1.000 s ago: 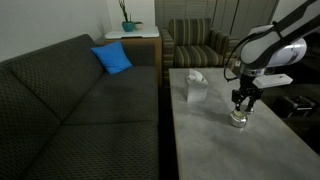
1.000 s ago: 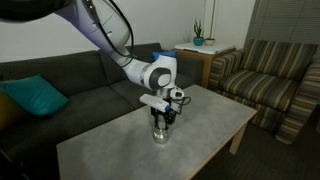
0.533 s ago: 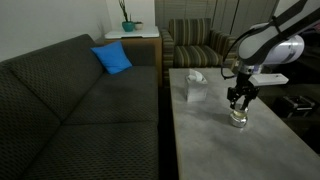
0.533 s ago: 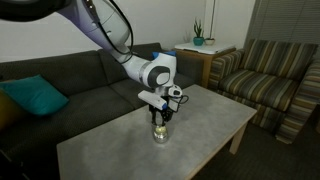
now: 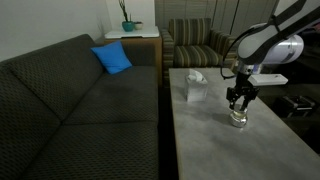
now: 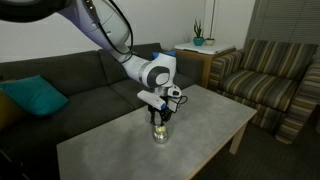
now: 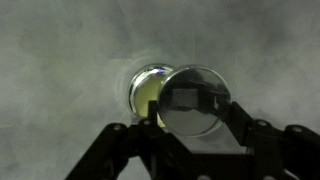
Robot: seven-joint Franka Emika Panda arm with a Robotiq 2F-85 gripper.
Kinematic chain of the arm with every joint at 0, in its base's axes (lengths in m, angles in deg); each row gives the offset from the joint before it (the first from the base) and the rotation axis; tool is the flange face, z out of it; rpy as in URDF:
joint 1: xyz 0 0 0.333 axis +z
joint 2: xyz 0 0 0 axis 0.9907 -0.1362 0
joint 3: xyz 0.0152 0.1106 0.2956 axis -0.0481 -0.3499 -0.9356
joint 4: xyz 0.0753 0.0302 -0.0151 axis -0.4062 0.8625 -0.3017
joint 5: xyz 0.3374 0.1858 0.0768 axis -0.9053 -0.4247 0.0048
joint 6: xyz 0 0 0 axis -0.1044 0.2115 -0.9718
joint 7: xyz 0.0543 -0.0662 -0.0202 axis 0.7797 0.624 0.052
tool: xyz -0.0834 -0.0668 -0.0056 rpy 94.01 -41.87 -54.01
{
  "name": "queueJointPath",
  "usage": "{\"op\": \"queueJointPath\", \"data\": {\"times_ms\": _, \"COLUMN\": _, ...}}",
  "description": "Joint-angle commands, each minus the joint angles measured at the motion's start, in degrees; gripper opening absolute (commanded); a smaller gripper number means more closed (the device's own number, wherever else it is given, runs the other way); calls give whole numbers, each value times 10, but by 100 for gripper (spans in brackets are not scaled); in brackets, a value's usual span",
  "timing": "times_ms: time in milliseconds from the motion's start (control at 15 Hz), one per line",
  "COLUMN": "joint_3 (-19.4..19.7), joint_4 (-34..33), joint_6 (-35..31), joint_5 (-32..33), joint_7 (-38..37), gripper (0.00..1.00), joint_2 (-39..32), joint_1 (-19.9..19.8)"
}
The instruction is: Put the silver lid on the silver bottle
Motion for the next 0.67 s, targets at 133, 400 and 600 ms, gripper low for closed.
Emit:
{"op": "queueJointPath", "data": {"times_ms": 133, "joint_3": 5, "joint_4": -1, "joint_6": -6, "joint_5": 1, "joint_7": -8, "gripper": 44, "joint_2": 0, "joint_1": 5}}
{"op": "queueJointPath", "data": {"times_ms": 400, "joint_3": 12, "joint_4": 11, "joint_6": -54, "joint_5": 1, "joint_7": -30, "gripper": 44, "joint_2": 0, "joint_1": 13}}
{"op": "queueJointPath", "data": {"times_ms": 600, "joint_3": 18, "joint_4": 22, "joint_6": -94, "joint_5": -1, "joint_7": -57, "gripper": 44, "joint_2": 0, "joint_1": 18}}
